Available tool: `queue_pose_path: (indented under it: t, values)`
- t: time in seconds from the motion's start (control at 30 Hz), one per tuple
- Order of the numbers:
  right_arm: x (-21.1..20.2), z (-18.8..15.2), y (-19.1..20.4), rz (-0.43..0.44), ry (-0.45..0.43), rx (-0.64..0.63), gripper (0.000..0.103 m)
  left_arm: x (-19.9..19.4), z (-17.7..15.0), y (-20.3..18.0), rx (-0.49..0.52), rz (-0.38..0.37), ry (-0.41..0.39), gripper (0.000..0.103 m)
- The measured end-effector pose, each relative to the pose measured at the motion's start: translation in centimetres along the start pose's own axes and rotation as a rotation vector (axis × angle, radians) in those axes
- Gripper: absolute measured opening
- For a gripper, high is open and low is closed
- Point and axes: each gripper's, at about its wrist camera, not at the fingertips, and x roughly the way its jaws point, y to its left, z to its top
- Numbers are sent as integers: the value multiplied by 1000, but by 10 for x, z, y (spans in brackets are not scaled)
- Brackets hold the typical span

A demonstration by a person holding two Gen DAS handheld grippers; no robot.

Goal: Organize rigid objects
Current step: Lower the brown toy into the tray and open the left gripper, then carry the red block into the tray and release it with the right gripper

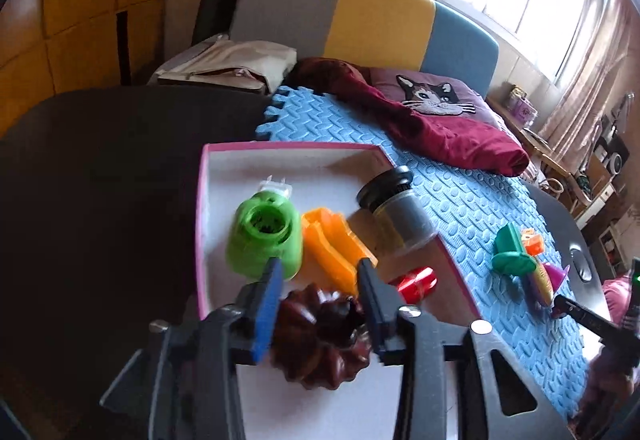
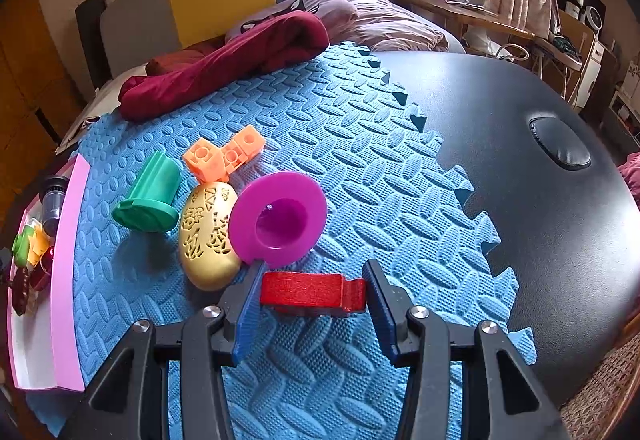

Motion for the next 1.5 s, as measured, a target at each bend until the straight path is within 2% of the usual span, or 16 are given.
queue_pose_path:
  t: [0.07,0.23,0.6,0.97,1.5]
  values:
    - [0,0,-1,2,1,5,49,-9,-6,2,1,12,-15,46]
    - [0,0,-2,4,3,12,49,-29,-17,4,7,52,-62,61]
    - [-4,1,-3,-19,-29,7,49,-69,-34,4,-11,90,-108,68]
    - [-19,-1,4,32,-90,-23,49,-76,-45,3,-13,110,-82,68]
    - [-21,-5,-2,49,-72,3,49,-75,-48,7,-28,107,-64,68]
